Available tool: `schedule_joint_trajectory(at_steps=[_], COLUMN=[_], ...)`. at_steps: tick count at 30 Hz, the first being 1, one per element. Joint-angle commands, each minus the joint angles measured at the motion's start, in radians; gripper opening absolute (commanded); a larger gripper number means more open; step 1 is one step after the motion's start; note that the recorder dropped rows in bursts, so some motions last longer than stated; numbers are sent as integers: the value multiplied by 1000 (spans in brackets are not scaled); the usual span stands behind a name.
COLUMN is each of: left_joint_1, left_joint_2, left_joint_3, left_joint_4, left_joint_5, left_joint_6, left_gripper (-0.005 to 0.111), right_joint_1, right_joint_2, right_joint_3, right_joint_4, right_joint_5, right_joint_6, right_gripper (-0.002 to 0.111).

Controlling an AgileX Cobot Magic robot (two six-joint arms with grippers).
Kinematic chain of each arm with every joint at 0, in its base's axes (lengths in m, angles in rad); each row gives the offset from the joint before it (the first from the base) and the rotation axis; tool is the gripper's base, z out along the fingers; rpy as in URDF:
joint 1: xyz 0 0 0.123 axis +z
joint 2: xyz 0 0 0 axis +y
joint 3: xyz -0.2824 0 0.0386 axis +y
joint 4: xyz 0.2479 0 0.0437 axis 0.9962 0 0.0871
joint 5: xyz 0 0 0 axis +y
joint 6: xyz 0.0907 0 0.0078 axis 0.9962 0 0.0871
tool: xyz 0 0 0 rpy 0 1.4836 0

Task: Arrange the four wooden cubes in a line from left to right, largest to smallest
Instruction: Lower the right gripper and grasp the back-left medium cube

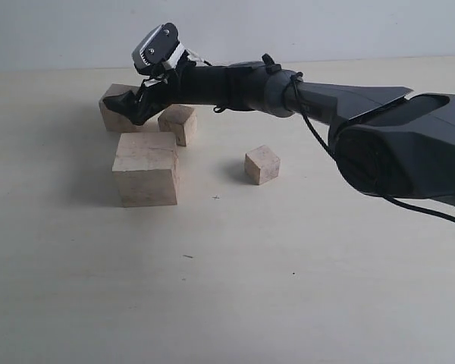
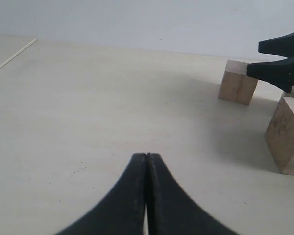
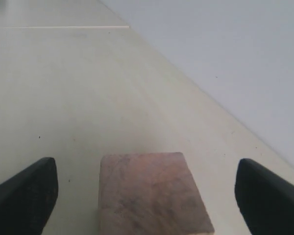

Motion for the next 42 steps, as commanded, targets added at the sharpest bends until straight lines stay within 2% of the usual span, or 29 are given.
schedule_joint_trajectory(at_steps=[1, 20, 25, 33, 35, 37, 42], left_joint_1=[-8, -8, -8, -8, -8, -8, -8], left_joint_2=[-6, -6, -6, -6, -6, -6, -6], left_joint_3=[0, 0, 0, 0, 0, 0, 0], left_joint_4=[3, 3, 3, 3, 3, 3, 3], left_joint_5=[-12, -12, -12, -12, -12, -12, -12], left_joint_6=[-1, -1, -1, -1, -1, -1, -1], left_gripper=[0, 0, 0, 0, 0, 0, 0], right_joint_1=[-2, -4, -4, -4, -4, -4, -4], right_joint_2=[-6, 31, 47, 54, 54, 54, 54], right_joint_3=[-7, -7, -7, -7, -7, -7, -7], right_joint_4=[17, 22, 22, 22, 22, 22, 22], right_joint_5=[-6, -10, -20, -21, -21, -16, -14], right_joint_6=[-26, -26, -26, -26, -26, -23, -19], right_gripper=[90, 90, 86, 86, 83, 73, 42])
